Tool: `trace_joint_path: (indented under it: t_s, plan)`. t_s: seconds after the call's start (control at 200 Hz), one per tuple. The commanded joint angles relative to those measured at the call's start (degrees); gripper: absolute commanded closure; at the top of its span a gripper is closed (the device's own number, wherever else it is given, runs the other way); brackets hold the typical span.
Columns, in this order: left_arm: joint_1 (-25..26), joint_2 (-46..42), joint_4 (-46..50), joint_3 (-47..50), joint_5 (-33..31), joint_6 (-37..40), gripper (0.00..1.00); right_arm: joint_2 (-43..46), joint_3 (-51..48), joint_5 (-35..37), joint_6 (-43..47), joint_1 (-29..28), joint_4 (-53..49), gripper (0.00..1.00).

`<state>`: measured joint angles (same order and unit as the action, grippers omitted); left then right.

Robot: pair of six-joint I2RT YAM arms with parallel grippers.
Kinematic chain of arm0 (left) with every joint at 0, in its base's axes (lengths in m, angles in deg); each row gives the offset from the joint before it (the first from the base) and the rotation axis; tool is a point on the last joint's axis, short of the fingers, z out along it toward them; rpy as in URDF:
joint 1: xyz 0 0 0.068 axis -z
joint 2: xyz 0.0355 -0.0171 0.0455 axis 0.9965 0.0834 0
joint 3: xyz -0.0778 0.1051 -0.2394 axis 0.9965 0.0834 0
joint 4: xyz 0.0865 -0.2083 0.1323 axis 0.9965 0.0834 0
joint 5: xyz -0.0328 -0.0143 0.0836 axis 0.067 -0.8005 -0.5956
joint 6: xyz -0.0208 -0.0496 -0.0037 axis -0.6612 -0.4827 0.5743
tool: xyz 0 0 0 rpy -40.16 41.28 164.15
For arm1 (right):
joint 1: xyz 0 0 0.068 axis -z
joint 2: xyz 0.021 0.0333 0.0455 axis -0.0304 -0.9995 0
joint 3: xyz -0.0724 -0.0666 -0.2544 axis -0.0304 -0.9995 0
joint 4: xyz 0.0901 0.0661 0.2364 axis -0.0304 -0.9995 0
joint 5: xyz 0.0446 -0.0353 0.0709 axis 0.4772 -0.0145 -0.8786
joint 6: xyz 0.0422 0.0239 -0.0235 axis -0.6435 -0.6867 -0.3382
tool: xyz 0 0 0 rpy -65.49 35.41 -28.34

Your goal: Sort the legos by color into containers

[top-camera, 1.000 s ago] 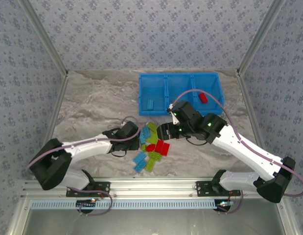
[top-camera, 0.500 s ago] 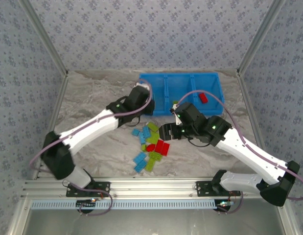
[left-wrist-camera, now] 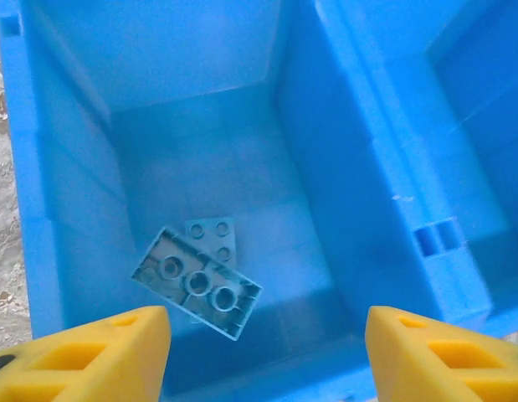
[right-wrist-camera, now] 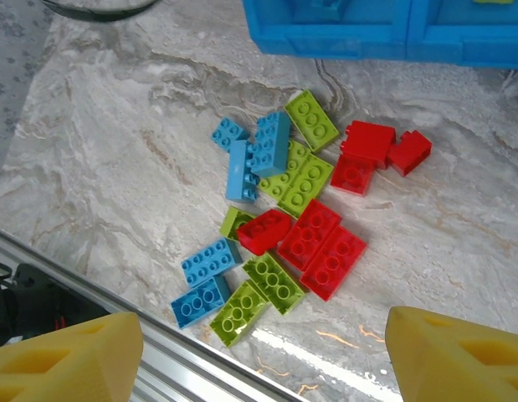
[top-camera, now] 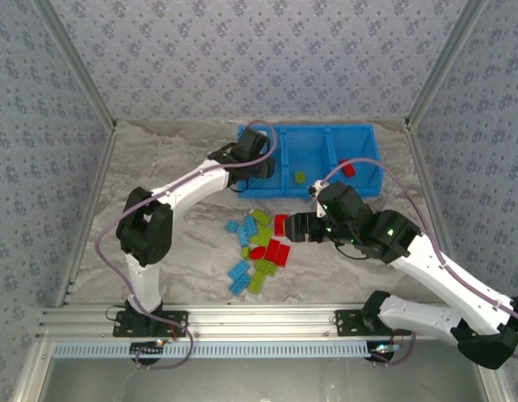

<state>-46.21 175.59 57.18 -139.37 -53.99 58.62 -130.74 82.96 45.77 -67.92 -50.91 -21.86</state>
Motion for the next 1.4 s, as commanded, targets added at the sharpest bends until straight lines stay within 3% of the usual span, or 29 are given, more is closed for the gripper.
trace_joint_path:
  t_s: [0.0, 0.13, 0.285, 0.505, 0.625, 0.735, 0.974, 1.234, 1.399]
  plan:
    - [0.2, -5.2, -0.3, -1.7, 0.9, 0.5, 0.36, -0.2, -0.8, 1.3, -1.6, -0.3, 0.5, 0.21]
    - [0.4, -11.7, -0.2, 1.5, 3.4, -0.3, 0.37, -0.8, -1.4, 1.7, -1.1, -0.2, 1.2, 0.21]
    - [2.0, -27.5, -1.3, 11.5, 7.3, 3.9, 0.38, -3.0, -2.5, 2.2, -1.7, 0.4, 1.5, 0.19]
    - [5.8, -52.3, 6.3, 27.4, 14.6, 23.3, 0.31, -12.8, -5.2, 1.4, -9.1, 7.0, 4.7, 0.18]
    - [6.9, -62.2, 11.5, 35.2, 17.2, 34.7, 0.24, -19.3, -8.6, -3.0, -15.7, 13.3, 12.5, 0.18]
    - [7.0, -68.8, 9.3, 43.5, 18.5, 39.8, 0.19, -24.6, -9.9, -1.6, -21.4, 16.3, 19.6, 0.18]
    - [7.1, -71.7, 2.2, 52.9, 22.1, 44.7, 0.01, -35.8, -6.1, -0.9, -25.7, 18.0, 22.6, 0.25]
    - [6.8, -70.2, 4.9, 53.3, 20.8, 46.5, 0.01, -42.2, -6.4, -2.2, -28.1, 18.0, 24.5, 0.37]
    - [6.7, -71.9, 4.7, 54.8, 20.3, 46.4, 0.01, -40.3, -10.1, -0.9, -29.9, 18.1, 25.8, 0.58]
